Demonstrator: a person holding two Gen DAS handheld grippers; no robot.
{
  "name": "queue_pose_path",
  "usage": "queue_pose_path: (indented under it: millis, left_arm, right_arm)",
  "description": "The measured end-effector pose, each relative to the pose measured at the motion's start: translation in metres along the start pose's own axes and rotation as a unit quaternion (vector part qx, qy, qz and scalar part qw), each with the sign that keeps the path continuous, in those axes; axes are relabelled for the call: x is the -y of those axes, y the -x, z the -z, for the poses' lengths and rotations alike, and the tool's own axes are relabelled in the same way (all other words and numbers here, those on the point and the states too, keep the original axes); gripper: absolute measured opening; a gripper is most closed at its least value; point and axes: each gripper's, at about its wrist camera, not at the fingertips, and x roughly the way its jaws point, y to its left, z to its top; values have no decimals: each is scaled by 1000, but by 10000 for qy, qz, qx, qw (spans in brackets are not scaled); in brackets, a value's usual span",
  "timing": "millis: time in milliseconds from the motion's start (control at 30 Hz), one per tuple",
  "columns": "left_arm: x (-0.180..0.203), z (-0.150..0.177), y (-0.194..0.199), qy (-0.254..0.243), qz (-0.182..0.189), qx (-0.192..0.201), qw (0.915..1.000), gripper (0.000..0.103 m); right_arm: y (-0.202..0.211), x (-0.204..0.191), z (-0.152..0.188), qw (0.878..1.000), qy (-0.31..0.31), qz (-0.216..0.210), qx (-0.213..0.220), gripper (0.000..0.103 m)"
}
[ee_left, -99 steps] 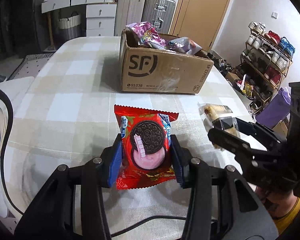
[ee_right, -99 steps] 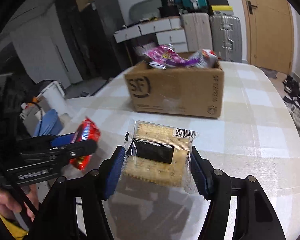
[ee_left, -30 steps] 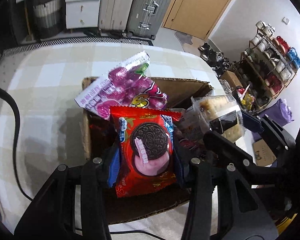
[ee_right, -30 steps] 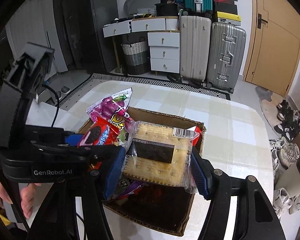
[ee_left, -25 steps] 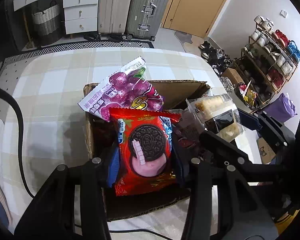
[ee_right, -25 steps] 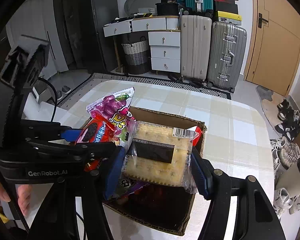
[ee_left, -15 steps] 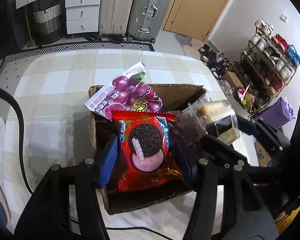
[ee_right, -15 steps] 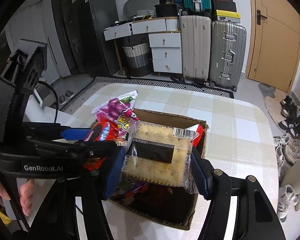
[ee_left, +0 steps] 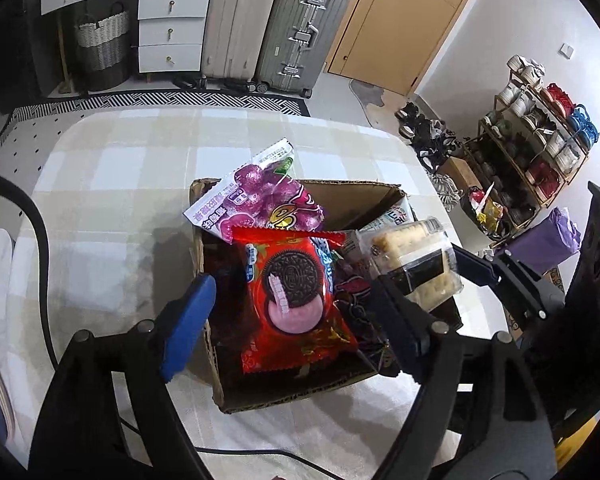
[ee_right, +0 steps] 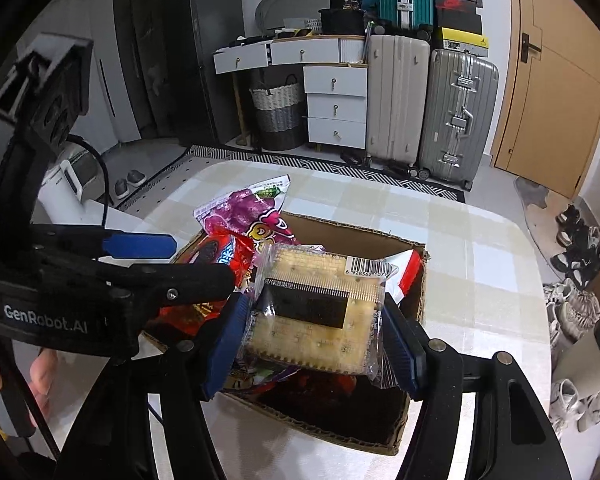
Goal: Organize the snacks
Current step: 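Open both grippers to drop the Oreo packet and crackers into the box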
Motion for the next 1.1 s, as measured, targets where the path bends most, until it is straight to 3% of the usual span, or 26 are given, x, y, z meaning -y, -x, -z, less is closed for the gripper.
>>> queue_pose_path:
  millis: [333,500,900,1100]
  left_arm:
    - [6,2,13,-28,-76,108,9999,80]
    - [5,4,16,24,-83,139,9999,80]
    - [10,8,19,-92,-45,186,9998,80]
    - [26,16,32,-385,-213,494,9978,80]
  right_arm:
    - [1,-8,-1,9999,116,122,21,68]
    - [3,-7,-1,9996,114,232,68,78]
    - [11,-4,4,9990,143,383,200,78]
    - [24,-6,9,9966,245,656,434,91]
